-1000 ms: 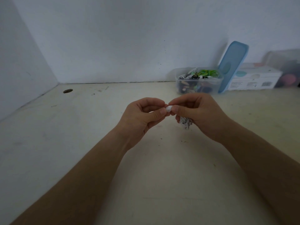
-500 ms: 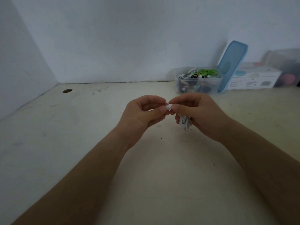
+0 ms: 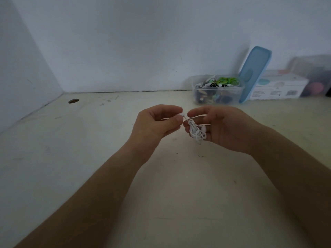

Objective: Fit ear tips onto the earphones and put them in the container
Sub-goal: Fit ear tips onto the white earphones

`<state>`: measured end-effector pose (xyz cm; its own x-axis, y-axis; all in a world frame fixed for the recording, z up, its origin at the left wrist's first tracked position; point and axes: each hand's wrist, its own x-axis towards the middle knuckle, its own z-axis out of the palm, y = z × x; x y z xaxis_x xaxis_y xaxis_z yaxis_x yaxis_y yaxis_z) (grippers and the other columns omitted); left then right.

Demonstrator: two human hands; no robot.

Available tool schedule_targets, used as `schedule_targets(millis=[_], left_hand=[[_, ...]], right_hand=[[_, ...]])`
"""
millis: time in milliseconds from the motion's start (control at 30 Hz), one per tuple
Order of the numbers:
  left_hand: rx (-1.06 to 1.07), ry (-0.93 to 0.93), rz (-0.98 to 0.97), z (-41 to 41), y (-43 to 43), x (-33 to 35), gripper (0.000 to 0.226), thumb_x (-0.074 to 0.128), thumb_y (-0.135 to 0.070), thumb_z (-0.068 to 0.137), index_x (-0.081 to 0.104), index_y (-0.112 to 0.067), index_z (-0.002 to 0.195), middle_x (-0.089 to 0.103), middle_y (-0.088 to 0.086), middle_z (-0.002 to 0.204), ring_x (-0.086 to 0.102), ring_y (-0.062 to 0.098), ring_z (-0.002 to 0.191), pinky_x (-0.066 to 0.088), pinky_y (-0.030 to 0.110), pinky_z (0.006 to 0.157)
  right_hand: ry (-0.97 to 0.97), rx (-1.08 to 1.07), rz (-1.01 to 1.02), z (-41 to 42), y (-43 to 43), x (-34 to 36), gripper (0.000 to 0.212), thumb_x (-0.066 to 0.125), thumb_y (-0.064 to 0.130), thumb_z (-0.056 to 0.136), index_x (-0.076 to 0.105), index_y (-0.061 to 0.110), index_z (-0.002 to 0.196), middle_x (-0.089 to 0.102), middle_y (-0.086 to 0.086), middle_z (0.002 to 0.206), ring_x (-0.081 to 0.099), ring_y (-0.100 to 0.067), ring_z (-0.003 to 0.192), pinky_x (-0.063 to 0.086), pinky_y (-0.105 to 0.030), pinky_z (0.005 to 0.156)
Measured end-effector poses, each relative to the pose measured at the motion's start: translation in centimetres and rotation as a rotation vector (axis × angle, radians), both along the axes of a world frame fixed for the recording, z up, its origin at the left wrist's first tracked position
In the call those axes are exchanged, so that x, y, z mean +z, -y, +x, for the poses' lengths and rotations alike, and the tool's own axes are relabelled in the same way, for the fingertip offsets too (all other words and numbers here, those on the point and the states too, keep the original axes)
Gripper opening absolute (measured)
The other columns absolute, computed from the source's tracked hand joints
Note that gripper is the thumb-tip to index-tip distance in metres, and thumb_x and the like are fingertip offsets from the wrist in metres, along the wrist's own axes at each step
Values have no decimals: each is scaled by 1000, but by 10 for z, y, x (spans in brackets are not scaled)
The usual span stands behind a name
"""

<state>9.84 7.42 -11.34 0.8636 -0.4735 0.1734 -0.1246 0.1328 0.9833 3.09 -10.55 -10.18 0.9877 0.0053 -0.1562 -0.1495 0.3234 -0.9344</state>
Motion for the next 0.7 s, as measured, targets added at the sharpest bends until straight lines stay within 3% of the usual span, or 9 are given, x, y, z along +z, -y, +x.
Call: schedule_targets(millis=[100,267,367,467,700], left_hand=[[-9,-54,-58,0,0,2,16,73,-1,83,74,-10,96,74,14,98,71,20,89,56,27,81],[-29,-32,-27,0,-1,2,17,74,-1,82,72,-10,97,73,12,96,71,22,87,55,28,80],[1,120,133,-3,0,2,18,78,-6,80,74,-15,95,75,-1,87,70,13,77,55,23,74],[27,319,315,-5,3,-2,18,82,-15,78,75,-20,93,74,-6,83,69,9,71,55,17,70],[-15,554,590,-5,7,-12,13,83,-25,76,75,-30,84,73,-16,78,65,5,72,48,9,66]], right_hand=[[64,0,-22,-2,2,-1,41,31,-22,86,60,-2,106,70,-22,96,72,-31,86,59,-36,80],[144,-120,15,-2,6,0,32,45,-18,89,63,2,106,73,-21,106,73,-31,95,60,-31,80],[190,-203,32,0,9,0,27,60,-8,79,66,4,103,73,-20,109,71,-32,103,59,-33,84],[206,-253,27,-1,11,0,23,60,-9,80,66,2,99,74,-20,102,73,-29,94,62,-32,76],[114,-293,-429,-1,22,-4,21,71,-9,80,69,6,95,77,-13,90,75,-28,89,59,-36,78]])
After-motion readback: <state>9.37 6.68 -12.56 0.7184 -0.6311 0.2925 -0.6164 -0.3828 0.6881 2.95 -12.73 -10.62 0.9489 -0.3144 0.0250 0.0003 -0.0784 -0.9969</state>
